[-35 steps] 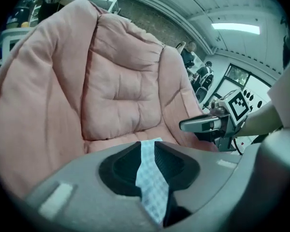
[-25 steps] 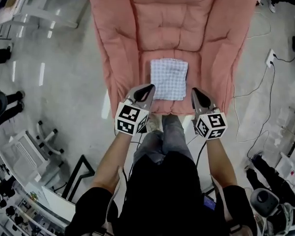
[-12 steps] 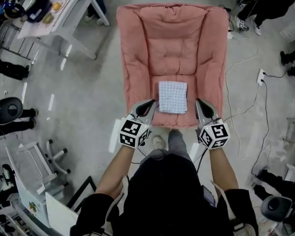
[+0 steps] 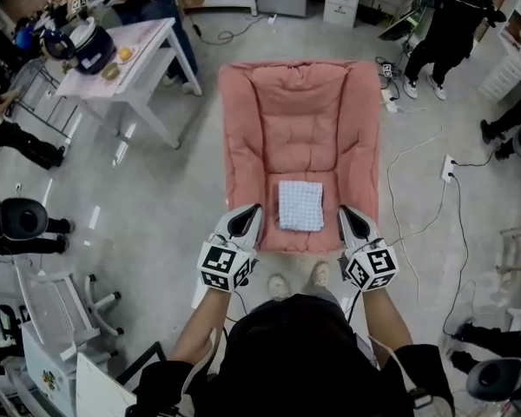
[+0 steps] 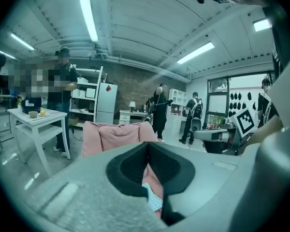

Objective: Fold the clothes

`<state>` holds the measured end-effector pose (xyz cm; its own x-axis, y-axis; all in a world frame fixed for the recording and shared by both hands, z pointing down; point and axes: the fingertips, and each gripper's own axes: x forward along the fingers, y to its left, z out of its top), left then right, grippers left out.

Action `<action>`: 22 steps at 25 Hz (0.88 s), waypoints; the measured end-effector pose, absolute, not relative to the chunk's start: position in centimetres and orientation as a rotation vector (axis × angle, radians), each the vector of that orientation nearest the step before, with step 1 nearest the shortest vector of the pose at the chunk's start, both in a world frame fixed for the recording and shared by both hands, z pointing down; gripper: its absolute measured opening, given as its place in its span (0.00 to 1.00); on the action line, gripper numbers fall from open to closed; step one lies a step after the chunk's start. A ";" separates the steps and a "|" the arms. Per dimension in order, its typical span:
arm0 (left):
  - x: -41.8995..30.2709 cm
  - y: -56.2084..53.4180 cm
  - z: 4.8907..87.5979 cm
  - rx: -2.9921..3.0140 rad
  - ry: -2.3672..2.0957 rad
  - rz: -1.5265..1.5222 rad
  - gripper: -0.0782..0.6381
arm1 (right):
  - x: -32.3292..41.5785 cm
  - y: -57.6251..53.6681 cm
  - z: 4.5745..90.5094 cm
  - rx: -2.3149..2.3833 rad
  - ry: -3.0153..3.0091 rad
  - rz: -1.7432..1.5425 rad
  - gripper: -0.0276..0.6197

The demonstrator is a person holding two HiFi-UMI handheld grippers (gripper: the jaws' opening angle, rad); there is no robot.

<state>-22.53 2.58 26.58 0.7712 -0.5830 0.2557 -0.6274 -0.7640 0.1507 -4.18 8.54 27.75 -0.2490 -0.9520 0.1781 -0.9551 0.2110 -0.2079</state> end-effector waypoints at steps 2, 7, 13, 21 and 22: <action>-22.4 3.0 25.3 2.744 -0.964 0.261 0.12 | -3.7 8.9 25.9 1.935 -2.463 0.404 0.05; -21.1 3.1 22.9 2.757 -1.004 0.219 0.12 | -1.2 9.3 22.5 1.966 -2.485 0.343 0.05; -19.0 3.3 21.0 2.783 -1.029 0.187 0.12 | 2.2 9.3 20.2 1.989 -2.519 0.277 0.05; -18.3 3.3 21.0 2.747 -1.077 0.151 0.12 | 4.3 9.2 19.4 2.002 -2.554 0.269 0.05; -18.0 3.1 20.8 2.747 -1.078 0.143 0.12 | 4.6 9.1 19.1 2.010 -2.565 0.278 0.05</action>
<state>-18.03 3.10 20.76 0.7313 -0.6637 0.1571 -0.6817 -0.7185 0.1377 4.63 9.07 19.10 -0.2393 -0.9710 0.0029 -0.9490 0.2332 -0.2119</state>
